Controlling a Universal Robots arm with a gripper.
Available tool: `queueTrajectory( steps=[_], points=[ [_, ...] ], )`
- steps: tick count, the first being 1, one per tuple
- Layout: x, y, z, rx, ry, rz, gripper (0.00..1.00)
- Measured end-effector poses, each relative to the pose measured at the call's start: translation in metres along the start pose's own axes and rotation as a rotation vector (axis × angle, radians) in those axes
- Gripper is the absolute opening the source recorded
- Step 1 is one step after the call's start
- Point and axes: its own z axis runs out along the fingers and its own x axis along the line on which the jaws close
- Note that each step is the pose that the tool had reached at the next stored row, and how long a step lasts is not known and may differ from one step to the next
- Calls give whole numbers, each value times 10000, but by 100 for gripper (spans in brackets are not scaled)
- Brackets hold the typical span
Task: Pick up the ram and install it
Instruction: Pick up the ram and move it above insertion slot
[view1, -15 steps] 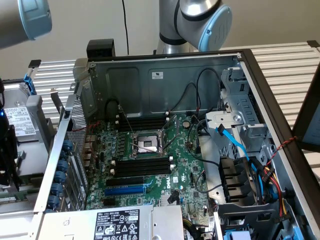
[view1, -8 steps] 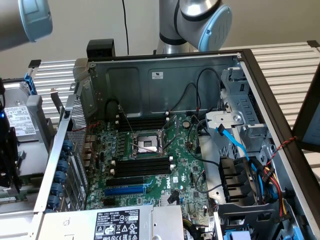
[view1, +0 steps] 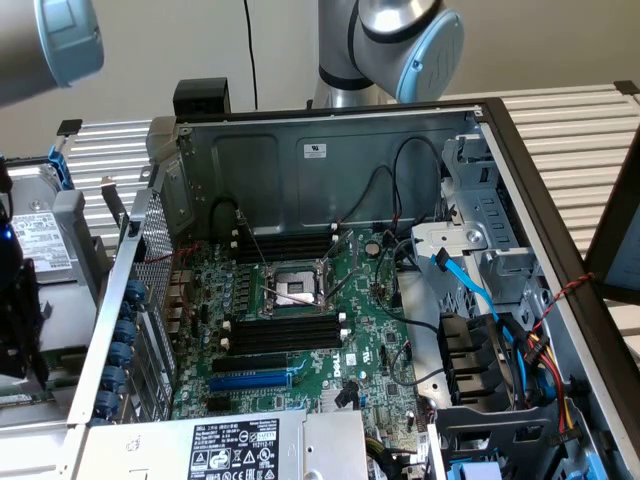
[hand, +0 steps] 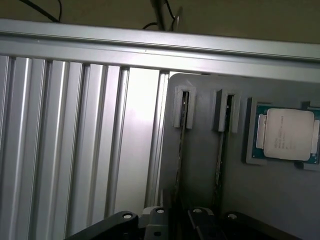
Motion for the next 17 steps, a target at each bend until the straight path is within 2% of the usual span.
queueTrajectory(
  steps=[4,9,12,17],
  points=[
    [-3,1,40,52,5,-44,21],
    [-4,1,53,58,6,-53,21],
    [-5,1,58,101,9,-50,21],
    [-5,2,57,100,10,-50,21]
  ],
)
